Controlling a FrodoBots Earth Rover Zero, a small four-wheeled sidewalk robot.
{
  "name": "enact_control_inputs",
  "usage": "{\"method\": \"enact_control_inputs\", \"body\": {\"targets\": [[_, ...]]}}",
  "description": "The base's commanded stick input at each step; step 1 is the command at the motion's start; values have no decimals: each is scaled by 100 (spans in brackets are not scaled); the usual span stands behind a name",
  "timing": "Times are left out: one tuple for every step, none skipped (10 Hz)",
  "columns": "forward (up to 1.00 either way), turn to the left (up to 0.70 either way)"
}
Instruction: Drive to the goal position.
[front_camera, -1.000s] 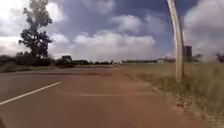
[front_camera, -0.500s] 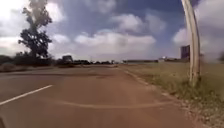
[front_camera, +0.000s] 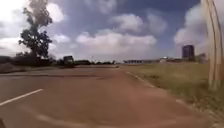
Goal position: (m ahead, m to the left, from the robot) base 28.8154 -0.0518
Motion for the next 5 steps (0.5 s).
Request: {"method": "enact_control_inputs", "body": {"targets": [[100, 0], [100, 0], [100, 0], [100, 0], [100, 0]]}}
